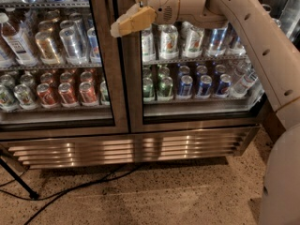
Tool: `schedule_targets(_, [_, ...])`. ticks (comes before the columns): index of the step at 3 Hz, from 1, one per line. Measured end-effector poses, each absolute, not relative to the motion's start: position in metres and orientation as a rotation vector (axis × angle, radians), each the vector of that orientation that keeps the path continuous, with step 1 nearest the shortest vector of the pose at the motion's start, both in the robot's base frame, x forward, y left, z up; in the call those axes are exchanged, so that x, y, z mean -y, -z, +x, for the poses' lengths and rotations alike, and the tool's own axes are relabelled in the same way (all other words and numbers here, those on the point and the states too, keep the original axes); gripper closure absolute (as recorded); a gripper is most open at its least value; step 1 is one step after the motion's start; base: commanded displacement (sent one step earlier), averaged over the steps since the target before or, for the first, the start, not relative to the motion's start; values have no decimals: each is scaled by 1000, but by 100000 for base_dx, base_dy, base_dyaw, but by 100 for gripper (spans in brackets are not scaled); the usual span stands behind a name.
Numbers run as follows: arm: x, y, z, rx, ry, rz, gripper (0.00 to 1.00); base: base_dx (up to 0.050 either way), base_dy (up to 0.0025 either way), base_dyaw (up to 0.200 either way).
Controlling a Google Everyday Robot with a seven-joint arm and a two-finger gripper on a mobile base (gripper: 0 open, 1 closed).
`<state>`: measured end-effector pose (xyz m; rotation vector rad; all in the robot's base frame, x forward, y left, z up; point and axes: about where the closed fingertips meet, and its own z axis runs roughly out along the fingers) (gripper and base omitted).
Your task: Open right fridge door
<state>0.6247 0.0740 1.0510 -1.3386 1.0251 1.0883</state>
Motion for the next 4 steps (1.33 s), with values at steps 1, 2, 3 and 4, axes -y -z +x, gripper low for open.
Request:
schedule_targets(1, [-72,-1051,625,-1031,-1079,-1331,0,0,0,0])
schedule_targets(2, [-71,-1051,625,-1036,-1073,-1325,0,0,0,0])
schedule_targets(3, [-71,-1051,625,-1041,-1068,-1320,0,0,0,0])
schedule_targets(4, [-71,-1050,625,-1047,-1063,-1314,0,0,0,0])
